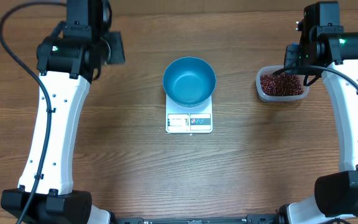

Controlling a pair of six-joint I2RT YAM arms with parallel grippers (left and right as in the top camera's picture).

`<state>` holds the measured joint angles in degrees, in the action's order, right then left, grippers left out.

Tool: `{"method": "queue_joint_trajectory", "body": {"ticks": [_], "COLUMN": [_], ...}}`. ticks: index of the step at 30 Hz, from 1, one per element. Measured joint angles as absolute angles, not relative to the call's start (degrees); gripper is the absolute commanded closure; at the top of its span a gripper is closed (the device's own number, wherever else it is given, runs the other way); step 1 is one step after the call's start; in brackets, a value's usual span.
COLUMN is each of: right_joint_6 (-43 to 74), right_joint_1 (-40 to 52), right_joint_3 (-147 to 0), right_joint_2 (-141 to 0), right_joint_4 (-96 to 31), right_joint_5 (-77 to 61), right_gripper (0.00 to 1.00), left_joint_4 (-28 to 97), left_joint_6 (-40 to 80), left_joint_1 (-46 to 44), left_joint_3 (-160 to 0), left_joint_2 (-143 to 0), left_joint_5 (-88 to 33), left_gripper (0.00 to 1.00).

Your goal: Scoop item into bowl and weigh 150g on scale

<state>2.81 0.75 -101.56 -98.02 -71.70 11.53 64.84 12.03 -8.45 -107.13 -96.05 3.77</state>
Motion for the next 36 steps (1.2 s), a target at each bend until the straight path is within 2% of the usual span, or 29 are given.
{"method": "queue_joint_trajectory", "body": {"ticks": [6,15,22,36], "right_joint_6": [2.79,2.79,2.76,2.76], "right_joint_1": [0.75,0.75,0.75,0.75], "right_joint_3": [-101.56,-101.56,-101.56,-101.56], "right_joint_2": [-98.02,-98.02,-98.02,-98.02], "right_joint_4": [-72.49,-73.01,-73.32,-73.95], "right_joint_5": [11.57,11.38,11.38,11.38], "right_gripper": [0.96,0.96,0.96,0.96], "left_joint_4": [73.21,66.13,64.64,54.17], "left_joint_6": [8.91,6.85,7.31,13.69], "left_joint_1": [-13.47,-26.44,-33.61,-34.79], "left_joint_3": [-102.30,-85.69,-83.37,-72.90], "left_joint_2": [-96.05,-96.38,-96.31,-95.26], "left_joint_5": [-1.83,-3.77,-3.79,3.03], "left_gripper": [0.96,0.95,0.96,0.95]}}
